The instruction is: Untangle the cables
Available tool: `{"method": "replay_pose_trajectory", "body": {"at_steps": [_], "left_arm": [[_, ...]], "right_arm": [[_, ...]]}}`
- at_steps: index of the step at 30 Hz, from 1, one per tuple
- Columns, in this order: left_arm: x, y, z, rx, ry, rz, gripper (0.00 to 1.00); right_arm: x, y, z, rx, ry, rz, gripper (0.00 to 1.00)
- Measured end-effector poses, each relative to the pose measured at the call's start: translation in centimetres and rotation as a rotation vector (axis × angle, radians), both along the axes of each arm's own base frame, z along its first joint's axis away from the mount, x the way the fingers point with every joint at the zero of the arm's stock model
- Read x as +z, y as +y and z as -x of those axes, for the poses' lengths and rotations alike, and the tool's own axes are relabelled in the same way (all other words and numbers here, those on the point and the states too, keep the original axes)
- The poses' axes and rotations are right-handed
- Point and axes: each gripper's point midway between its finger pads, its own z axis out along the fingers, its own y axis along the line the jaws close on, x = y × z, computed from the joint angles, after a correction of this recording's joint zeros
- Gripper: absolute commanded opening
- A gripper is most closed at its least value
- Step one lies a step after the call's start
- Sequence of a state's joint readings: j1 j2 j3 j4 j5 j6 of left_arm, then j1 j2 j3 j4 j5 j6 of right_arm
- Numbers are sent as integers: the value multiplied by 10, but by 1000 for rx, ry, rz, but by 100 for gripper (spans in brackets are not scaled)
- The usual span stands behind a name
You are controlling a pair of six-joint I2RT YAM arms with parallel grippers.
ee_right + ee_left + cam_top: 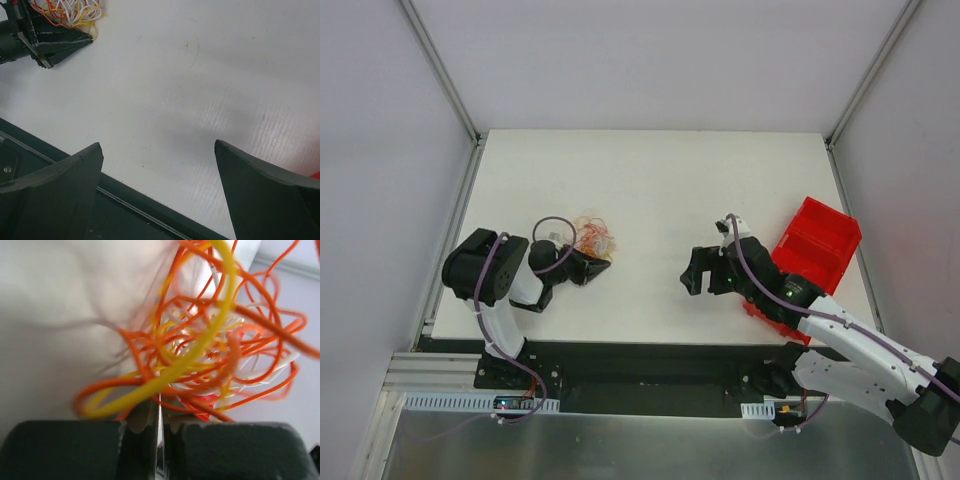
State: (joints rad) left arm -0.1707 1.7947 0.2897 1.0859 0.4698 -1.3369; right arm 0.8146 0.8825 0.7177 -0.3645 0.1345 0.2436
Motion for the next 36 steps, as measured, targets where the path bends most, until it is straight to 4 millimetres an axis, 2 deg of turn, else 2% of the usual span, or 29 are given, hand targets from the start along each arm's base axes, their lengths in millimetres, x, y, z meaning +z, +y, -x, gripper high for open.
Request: {"method": "replay_pose_trajectory", "body": {"at_steps": [4, 7, 10, 14, 17, 18, 20, 21, 23, 25, 29, 31, 33, 34, 36], "left_arm": [[6, -45, 33, -141, -38, 65, 0], [6, -71, 65, -244, -50, 70, 0], [5, -94, 103, -362, -56, 60, 9], [11, -108, 140, -480, -113, 6, 24], [24, -109, 142, -502, -207, -79, 48], [32, -110, 139, -505, -250, -115, 52], [53, -113, 129, -498, -337, -185, 64], [67, -113, 121, -479, -383, -223, 67], [90, -110, 109, -445, -451, -275, 68], [101, -102, 102, -413, -480, -333, 68], [84, -81, 107, -422, -437, -451, 68], [71, -71, 113, -448, -408, -516, 65], [63, -64, 116, -482, -388, -575, 57], [63, -61, 116, -495, -379, -599, 53], [68, -59, 110, -508, -373, -628, 53]], "right_arm": [[-27, -4, 7, -15, 37, -4, 96], [-37, -9, 9, -25, 49, 11, 96], [-36, -8, 8, -26, 42, 5, 96], [-34, 0, 6, -7, 37, -14, 96], [-44, 8, 4, 17, 66, 1, 96], [-51, 11, 4, 28, 88, 18, 96], [-61, 16, 4, 47, 120, 40, 99], [-64, 19, 3, 57, 131, 46, 95], [-67, 26, 2, 75, 140, 51, 87], [-67, 34, -2, 92, 141, 51, 79], [-63, 60, -12, 152, 143, 33, 64], [-61, 72, -16, 181, 133, 15, 64], [-60, 82, -19, 210, 121, -4, 63], [-60, 88, -21, 233, 117, -9, 62], [-61, 98, -24, 271, 113, -12, 57]]}}
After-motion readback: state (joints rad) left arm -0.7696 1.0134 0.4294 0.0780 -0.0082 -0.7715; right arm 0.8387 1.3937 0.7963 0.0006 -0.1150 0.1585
